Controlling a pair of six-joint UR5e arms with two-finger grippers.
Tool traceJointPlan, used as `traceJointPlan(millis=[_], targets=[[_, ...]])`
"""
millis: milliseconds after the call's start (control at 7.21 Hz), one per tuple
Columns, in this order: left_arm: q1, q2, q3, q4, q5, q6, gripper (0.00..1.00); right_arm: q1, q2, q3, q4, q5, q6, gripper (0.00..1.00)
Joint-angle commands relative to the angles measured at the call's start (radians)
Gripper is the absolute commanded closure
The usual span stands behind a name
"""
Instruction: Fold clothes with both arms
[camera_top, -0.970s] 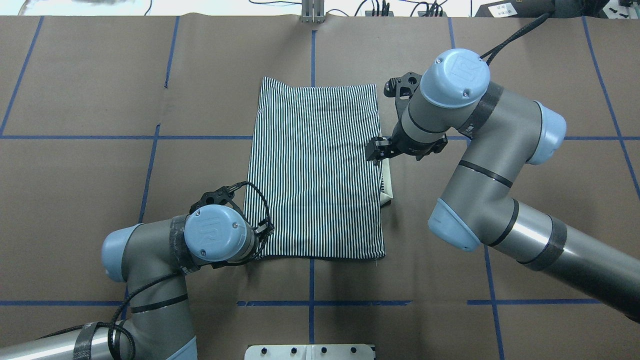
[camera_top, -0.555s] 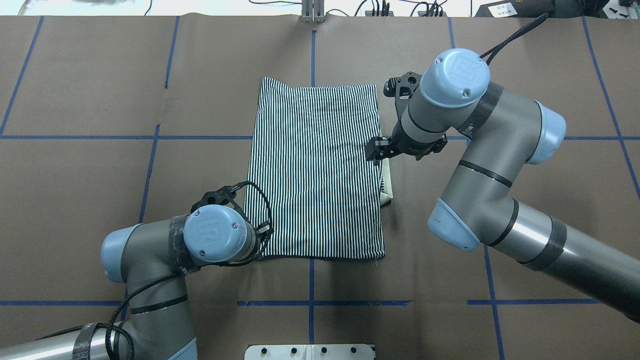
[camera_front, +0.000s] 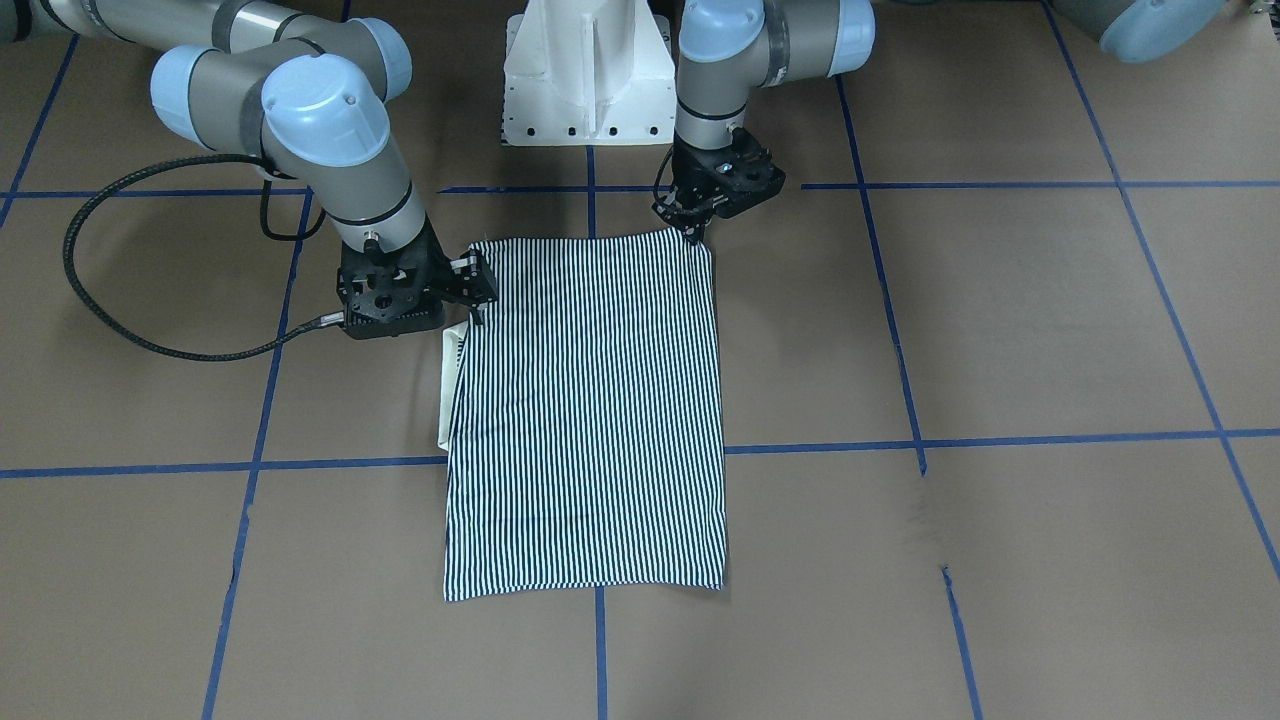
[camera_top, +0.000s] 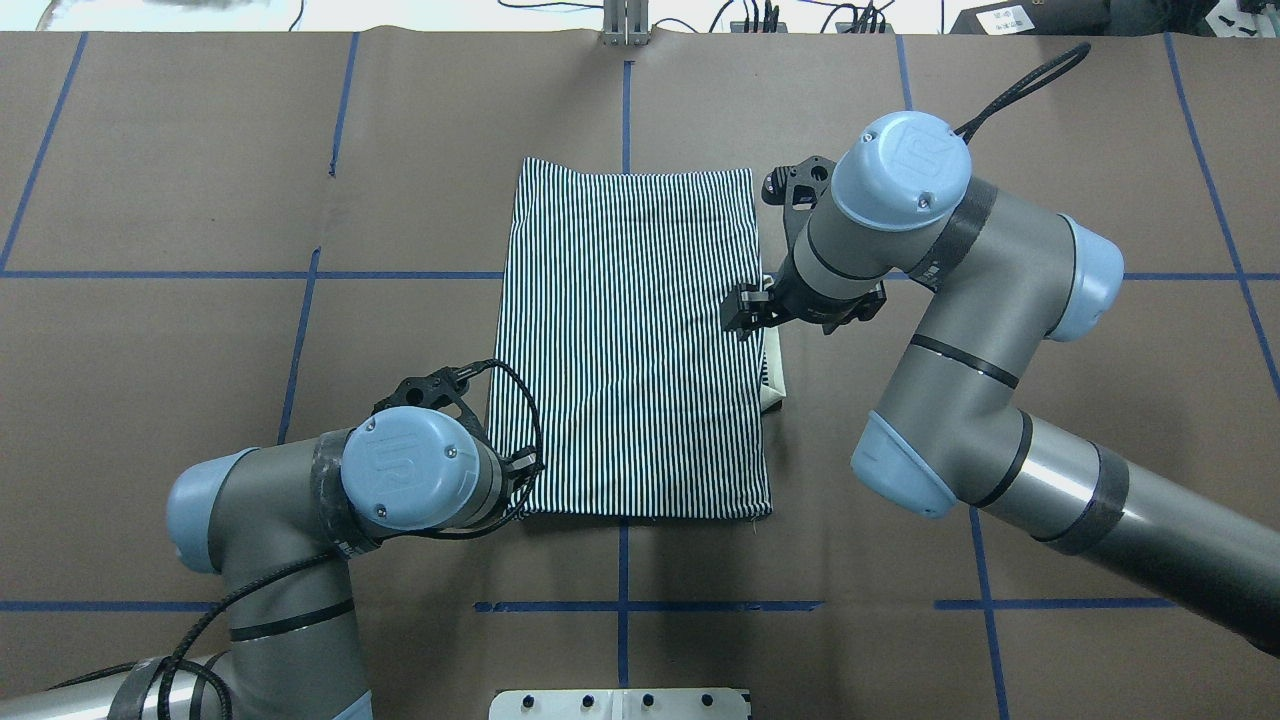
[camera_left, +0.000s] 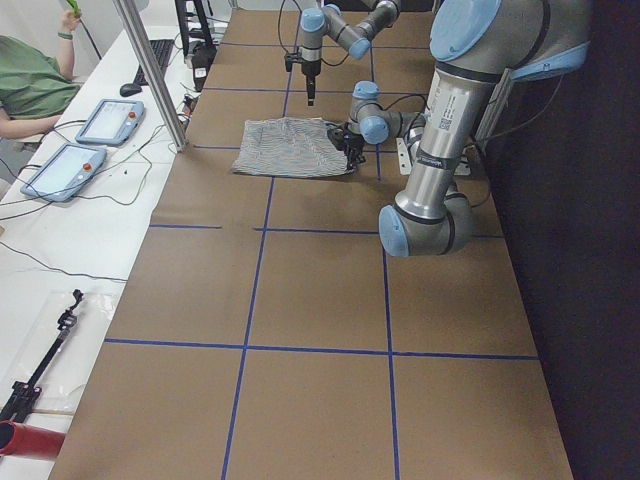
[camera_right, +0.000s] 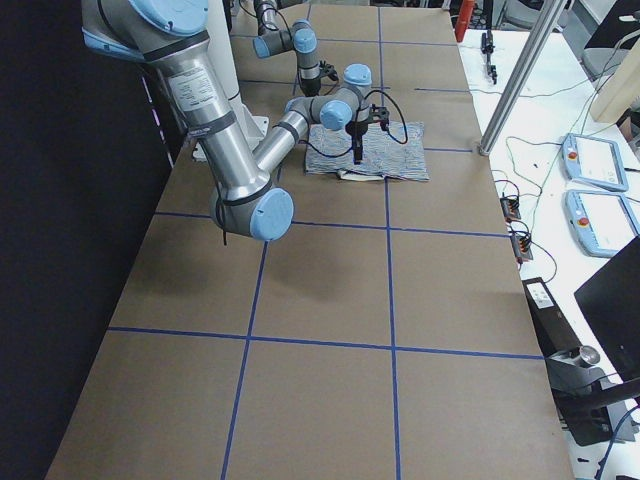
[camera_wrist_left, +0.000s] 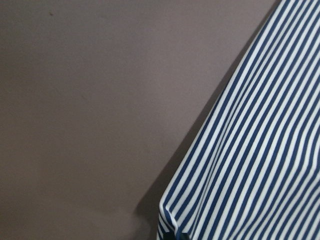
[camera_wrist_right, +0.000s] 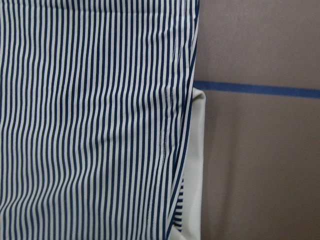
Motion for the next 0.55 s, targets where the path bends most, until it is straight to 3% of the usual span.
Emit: traceJointPlan(millis=[0,277,416], targets=[[0.021,0.003,-0.034,0.035,-0.002,0.022,1.00,-0.088,-0.003,0.040,0.001,0.002,0.282,0.00],[0.021,0.003,-0.029,0.029,-0.004,0.024,1.00,-0.199,0.009,0.040,0.006,-0.032,0.695,0.00],[0.021,0.003,-0.028,0.028,-0.004,0.024,1.00,-0.252,0.011,0.038,0.023,-0.135,0.822,0.00]])
